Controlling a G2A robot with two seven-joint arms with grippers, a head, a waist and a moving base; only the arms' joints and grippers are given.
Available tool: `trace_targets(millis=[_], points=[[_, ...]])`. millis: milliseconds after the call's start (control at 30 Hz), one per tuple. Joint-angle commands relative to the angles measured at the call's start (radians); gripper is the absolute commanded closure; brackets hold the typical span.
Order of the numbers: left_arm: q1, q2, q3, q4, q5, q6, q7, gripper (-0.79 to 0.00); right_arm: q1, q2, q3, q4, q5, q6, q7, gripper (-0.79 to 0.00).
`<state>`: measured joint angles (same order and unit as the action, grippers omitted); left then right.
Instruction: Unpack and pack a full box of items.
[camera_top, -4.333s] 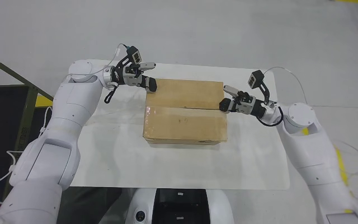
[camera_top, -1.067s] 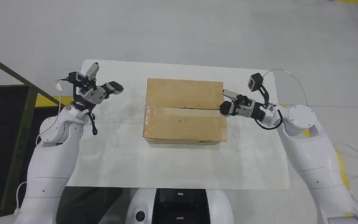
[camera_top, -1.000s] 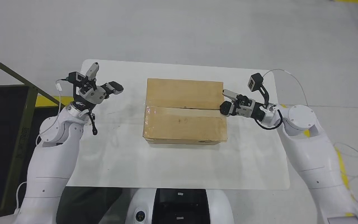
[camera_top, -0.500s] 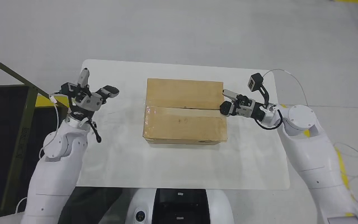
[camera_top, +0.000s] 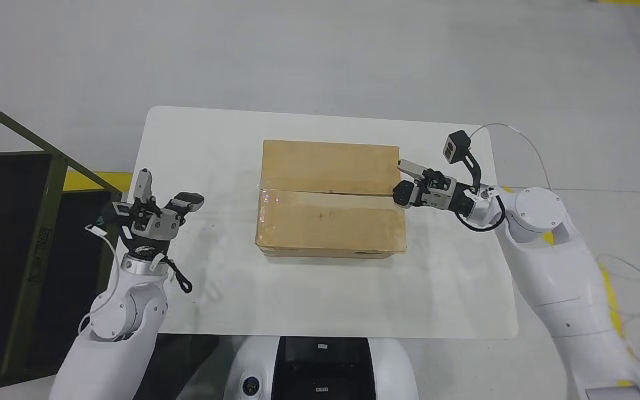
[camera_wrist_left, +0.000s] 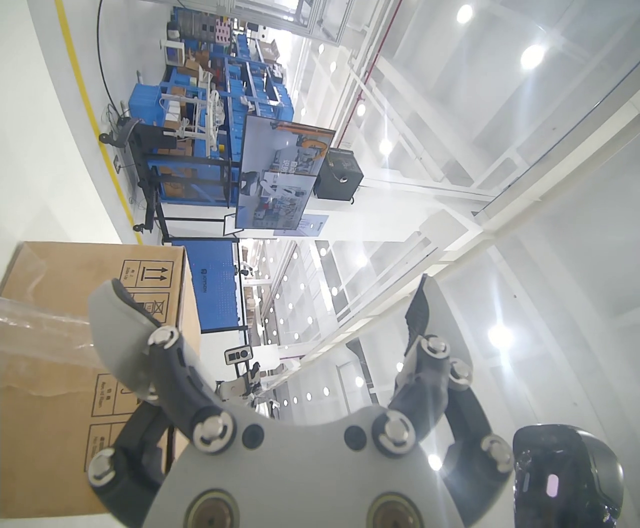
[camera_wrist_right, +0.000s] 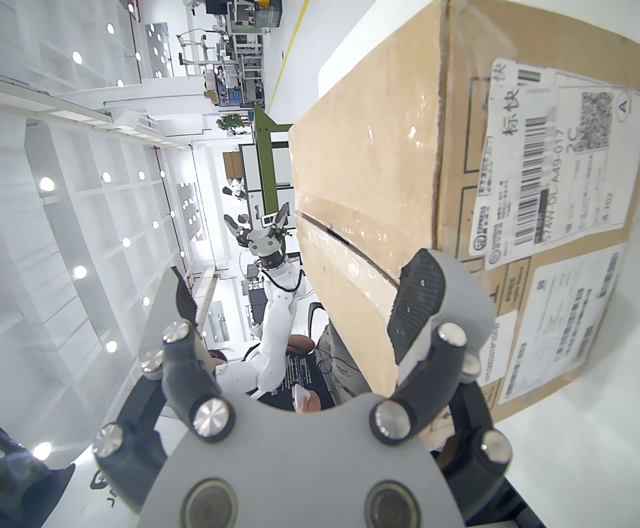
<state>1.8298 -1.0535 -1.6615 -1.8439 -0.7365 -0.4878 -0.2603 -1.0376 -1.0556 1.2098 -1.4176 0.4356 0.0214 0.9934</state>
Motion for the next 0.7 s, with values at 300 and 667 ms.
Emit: trace_targets(millis=[300, 667], points=[[-0.001, 0.000, 0.000, 0.000, -0.001, 0.002, -0.002, -0.785, 0.000, 0.000, 0.000, 0.000, 0.000, 0.000, 0.000, -0.785], [0.116, -0.020, 0.045, 0.010, 0.013, -0.025, -0.008, -0.785, 0.000, 0.000, 0.000, 0.000, 0.000, 0.000, 0.000, -0.785]])
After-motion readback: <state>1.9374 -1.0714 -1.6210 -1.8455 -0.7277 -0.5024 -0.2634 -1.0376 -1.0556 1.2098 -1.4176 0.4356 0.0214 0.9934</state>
